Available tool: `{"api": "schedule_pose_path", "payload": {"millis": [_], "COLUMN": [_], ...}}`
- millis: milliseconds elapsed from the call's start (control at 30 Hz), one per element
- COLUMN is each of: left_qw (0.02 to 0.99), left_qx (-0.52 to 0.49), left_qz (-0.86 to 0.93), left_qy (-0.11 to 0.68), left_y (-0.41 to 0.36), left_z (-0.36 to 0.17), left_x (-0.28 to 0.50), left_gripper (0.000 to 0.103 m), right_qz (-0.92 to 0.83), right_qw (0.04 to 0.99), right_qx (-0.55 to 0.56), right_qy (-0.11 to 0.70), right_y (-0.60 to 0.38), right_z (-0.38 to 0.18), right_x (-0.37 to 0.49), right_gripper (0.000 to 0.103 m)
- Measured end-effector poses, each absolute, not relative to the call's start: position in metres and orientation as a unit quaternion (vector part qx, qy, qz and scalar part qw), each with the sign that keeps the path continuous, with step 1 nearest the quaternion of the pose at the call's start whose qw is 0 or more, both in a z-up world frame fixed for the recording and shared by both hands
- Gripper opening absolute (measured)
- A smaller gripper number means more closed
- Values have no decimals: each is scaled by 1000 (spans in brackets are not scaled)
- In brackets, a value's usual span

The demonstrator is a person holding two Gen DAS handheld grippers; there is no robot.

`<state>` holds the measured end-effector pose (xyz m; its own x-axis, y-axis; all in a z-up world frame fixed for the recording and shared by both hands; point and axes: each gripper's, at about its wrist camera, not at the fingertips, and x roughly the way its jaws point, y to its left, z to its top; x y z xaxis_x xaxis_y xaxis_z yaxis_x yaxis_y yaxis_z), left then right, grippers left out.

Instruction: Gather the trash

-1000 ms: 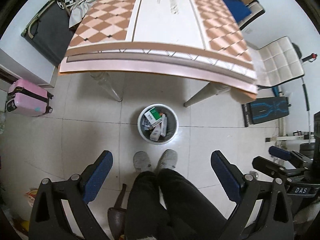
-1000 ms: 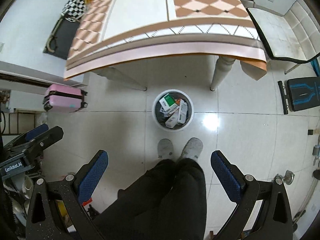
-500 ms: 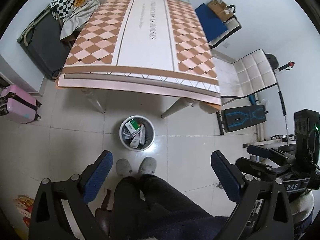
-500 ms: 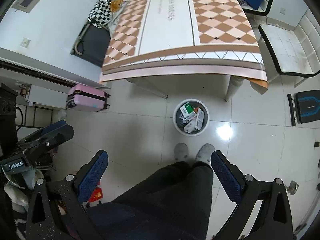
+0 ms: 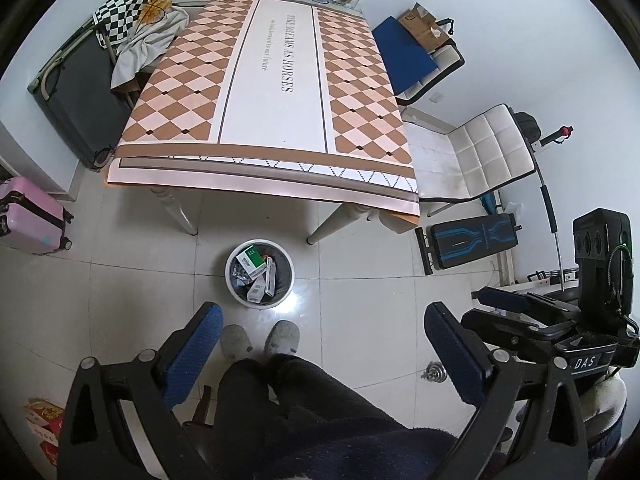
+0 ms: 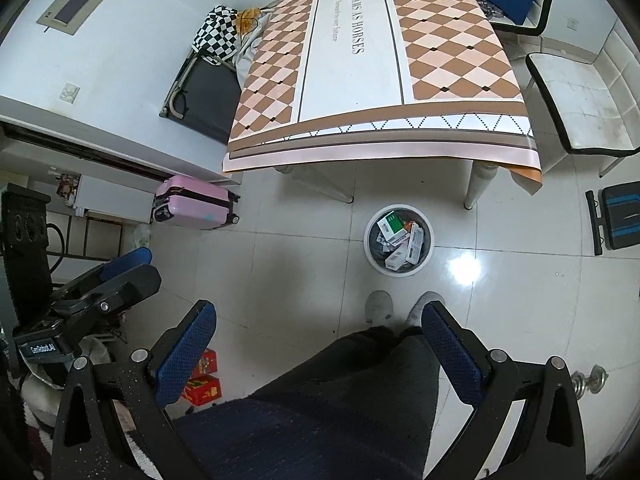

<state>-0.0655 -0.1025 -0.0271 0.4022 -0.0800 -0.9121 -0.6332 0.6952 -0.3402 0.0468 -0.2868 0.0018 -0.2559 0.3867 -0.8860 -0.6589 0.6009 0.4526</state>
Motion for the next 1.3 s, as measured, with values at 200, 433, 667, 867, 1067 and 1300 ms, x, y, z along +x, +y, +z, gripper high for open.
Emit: {"api": "schedule_pose_path", "payload": {"millis": [200,433,667,867,1067,1300], "left_qw": [763,766,769,770,770,770], "left_qx": [-347,-349,-347,-349,-348,-348], "left_qz": [173,162,157,156,154,154], "left_qy": [516,515,513,511,511,512], "left_y": [-105,-106,-107,-109,-108,-108], "left_z": [-26,-25,-21,-19,-19,-19], "left_x": [-64,-66,-67,-67,-68,-67], "left_gripper": [103,103,103,103,103,103], "right_qz": [436,437,436,435,435,436], "right_qw": [599,596,599,600,601,602], "right_qx": [-101,-97,-94,-92,-91,-90], "right_qy": [664,666,665,665,664,663], "right_y": [-288,-292,-293,-292,-294,-294], "right_z": [3,4,11,12,14,15], "right_x": [45,45,41,40,41,40], "right_gripper": [103,103,103,103,103,103]}}
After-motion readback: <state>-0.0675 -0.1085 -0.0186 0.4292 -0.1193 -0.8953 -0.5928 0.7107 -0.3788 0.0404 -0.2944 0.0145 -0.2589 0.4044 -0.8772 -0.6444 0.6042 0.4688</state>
